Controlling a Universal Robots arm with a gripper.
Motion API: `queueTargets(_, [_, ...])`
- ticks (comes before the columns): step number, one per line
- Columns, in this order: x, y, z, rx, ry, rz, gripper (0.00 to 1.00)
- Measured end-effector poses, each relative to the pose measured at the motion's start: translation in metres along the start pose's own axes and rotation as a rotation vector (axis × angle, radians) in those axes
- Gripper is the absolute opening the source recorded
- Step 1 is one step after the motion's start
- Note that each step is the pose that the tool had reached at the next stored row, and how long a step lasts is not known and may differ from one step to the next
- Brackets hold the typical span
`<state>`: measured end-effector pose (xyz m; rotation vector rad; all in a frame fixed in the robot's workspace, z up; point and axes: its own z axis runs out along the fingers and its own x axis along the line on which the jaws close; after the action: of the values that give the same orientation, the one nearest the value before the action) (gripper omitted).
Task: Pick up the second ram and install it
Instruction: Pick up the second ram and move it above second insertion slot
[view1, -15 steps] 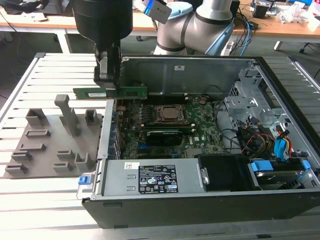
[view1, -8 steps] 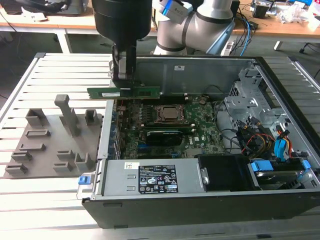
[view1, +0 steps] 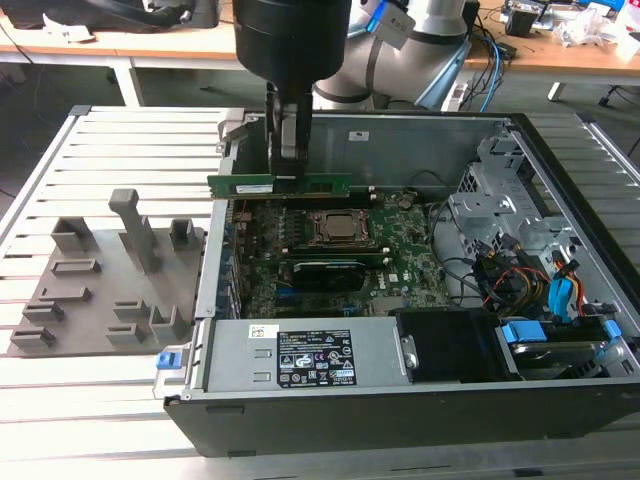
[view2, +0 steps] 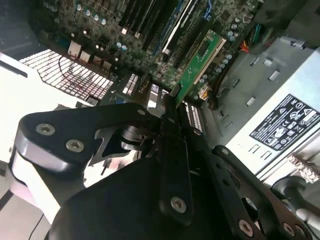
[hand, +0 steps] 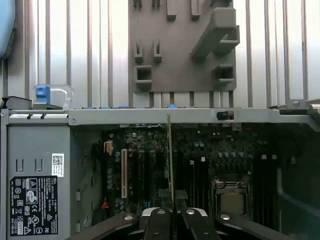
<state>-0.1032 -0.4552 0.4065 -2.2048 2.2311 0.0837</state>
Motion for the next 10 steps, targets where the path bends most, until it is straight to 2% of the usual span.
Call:
queueTargets(1, [-0.0002, -0.0072, -0.0002, 0.0, 0.0, 0.0, 0.14])
queueTargets(3, [-0.0004, -0.0163, -0.0006, 0.0, 0.0, 0.0, 0.14])
queueTargets(6, [-0.0007, -0.0266, -0.0009, 0.0, 0.0, 0.0, 0.14])
queueTargets(9, [-0.0012, -0.0458, -0.0015, -0.0001, 0.0, 0.0, 0.14])
queueTargets(10, [-0.0013, -0.0489, -0.0016, -0.0001, -0.0001, 0.0, 0.14])
